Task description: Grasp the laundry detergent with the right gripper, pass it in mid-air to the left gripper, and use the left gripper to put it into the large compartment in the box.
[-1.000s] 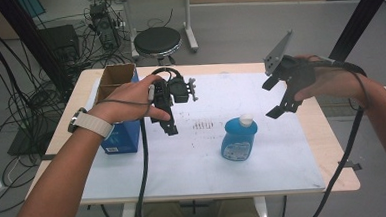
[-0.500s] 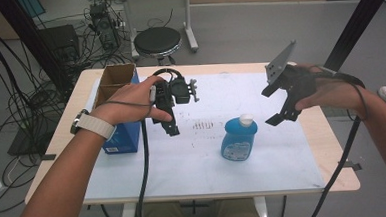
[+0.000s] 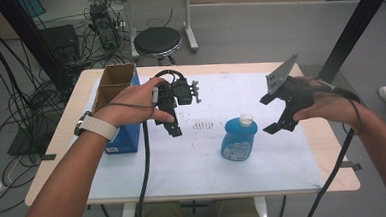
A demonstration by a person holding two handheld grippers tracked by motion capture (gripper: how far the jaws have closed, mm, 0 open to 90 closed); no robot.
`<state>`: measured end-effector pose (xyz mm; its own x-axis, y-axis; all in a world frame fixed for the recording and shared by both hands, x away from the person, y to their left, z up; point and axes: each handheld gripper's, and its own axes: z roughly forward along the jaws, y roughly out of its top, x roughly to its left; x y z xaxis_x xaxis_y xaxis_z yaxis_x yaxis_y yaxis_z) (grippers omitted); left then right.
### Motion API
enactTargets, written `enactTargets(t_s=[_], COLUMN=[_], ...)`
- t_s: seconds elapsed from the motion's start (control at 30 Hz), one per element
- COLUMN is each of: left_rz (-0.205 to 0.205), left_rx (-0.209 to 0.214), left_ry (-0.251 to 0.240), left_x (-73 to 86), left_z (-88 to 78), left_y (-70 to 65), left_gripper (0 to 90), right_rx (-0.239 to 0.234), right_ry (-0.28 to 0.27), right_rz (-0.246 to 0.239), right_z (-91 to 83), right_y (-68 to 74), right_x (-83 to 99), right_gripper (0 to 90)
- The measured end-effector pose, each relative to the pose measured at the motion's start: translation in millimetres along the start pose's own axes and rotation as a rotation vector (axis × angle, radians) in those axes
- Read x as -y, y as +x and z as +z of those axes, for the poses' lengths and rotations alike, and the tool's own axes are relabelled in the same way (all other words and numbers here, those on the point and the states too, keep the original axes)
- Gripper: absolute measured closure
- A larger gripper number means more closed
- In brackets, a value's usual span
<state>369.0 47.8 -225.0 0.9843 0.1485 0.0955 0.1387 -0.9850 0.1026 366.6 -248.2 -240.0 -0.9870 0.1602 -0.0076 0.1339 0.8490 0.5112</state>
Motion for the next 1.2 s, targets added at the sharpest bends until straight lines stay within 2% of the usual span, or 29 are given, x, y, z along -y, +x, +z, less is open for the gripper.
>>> enactTargets(t_s=[0.43,1.2], left_rz=[-0.003,-0.007], left_rx=[0.004,0.005], left_ry=[-0.012,-0.027], left_x=[-0.8,-3.2], left_z=[4.7,9.4], left_y=[0.3,0.7], left_gripper=[11.6,11.5], right_rx=[0.011,0.038], right_ry=[-0.079,-0.153], right_rz=[0.036,0.067], right_z=[19.1,41.5], right_y=[3.6,8.5], right_x=[18.5,42.7], right_gripper=[4.0,4.5])
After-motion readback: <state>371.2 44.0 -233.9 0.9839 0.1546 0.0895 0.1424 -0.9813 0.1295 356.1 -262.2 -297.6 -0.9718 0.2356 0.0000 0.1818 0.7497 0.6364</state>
